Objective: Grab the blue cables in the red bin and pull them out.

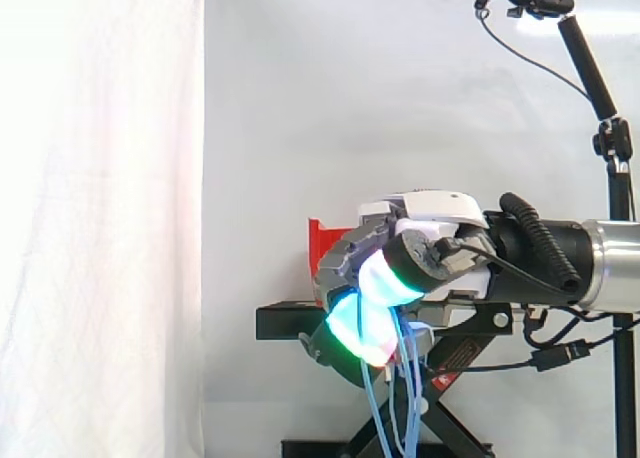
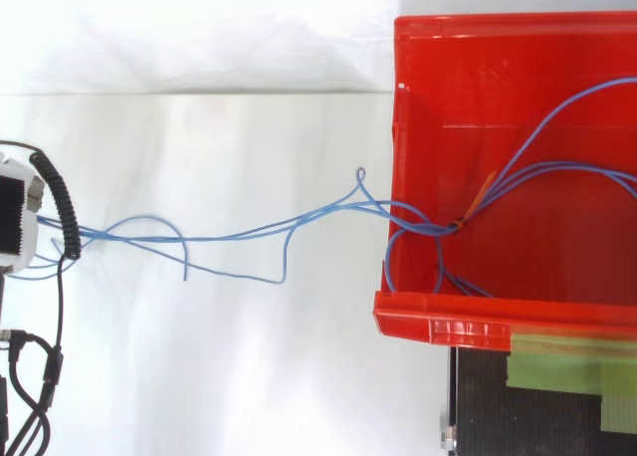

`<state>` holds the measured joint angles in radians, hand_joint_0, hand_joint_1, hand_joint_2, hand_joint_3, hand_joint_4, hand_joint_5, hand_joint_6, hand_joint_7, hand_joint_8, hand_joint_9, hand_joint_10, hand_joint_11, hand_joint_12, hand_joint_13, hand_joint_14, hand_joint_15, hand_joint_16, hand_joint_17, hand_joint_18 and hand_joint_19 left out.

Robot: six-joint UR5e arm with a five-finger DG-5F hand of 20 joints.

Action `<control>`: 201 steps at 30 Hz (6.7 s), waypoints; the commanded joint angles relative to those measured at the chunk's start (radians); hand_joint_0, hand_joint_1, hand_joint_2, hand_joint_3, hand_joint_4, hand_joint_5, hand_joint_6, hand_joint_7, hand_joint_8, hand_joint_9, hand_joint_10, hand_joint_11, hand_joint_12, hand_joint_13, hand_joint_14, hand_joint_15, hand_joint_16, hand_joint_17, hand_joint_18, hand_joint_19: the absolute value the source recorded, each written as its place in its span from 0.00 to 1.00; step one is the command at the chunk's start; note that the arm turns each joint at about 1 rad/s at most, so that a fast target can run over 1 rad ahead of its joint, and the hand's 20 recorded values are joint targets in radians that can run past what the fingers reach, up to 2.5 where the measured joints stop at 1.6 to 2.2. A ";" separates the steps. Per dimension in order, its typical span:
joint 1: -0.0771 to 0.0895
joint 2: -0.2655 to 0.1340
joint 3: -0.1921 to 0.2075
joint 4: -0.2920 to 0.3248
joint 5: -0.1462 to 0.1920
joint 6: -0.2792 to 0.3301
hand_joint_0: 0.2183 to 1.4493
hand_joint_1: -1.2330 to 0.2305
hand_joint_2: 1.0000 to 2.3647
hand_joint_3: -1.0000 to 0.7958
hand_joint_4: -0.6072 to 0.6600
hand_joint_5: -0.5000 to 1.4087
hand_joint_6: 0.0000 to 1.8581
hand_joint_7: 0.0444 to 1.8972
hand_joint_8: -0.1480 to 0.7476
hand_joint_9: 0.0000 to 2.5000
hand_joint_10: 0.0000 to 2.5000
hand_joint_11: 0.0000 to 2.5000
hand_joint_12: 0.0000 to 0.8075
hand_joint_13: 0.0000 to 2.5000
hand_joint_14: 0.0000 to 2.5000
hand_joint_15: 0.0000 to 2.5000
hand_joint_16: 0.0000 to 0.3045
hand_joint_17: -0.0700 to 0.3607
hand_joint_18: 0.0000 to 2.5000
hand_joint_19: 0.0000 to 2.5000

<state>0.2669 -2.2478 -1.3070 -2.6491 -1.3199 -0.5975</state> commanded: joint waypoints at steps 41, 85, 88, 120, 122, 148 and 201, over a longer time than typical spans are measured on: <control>0.000 0.000 -0.001 0.001 -0.001 0.002 0.33 0.31 0.00 0.00 0.68 0.64 0.04 0.38 0.52 0.35 0.54 0.55 0.51 0.49 0.27 0.56 0.20 0.48 0.38 0.46; 0.000 0.000 0.000 0.000 -0.001 0.002 0.28 0.36 0.00 0.00 0.75 0.85 0.00 0.44 0.52 0.46 0.46 0.62 0.54 0.55 0.21 0.59 0.21 0.50 0.43 0.44; 0.002 0.000 0.000 0.000 0.001 0.002 0.28 0.36 0.00 0.00 0.75 0.86 0.00 0.44 0.52 0.47 0.45 0.63 0.52 0.55 0.20 0.60 0.21 0.50 0.43 0.44; 0.002 0.000 0.000 -0.012 -0.001 0.002 0.50 0.21 0.00 0.00 0.64 0.77 0.35 0.32 0.44 0.45 0.40 0.70 0.40 0.55 0.10 0.69 0.15 0.40 0.39 0.48; 0.002 0.000 0.000 -0.012 -0.001 0.002 0.50 0.21 0.00 0.00 0.63 0.76 0.32 0.34 0.44 0.44 0.41 0.70 0.41 0.54 0.10 0.69 0.15 0.40 0.38 0.48; 0.000 0.000 0.000 -0.012 -0.001 0.011 0.44 0.24 0.00 0.00 0.64 0.70 0.12 0.40 0.45 0.41 0.45 0.65 0.43 0.52 0.15 0.65 0.16 0.42 0.37 0.47; 0.002 0.000 0.000 -0.012 -0.001 0.020 0.54 0.22 0.01 0.13 0.63 0.74 0.00 0.45 0.43 0.43 0.39 0.70 0.41 0.53 0.11 0.68 0.15 0.40 0.37 0.48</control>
<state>0.2671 -2.2474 -1.3070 -2.6614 -1.3207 -0.5793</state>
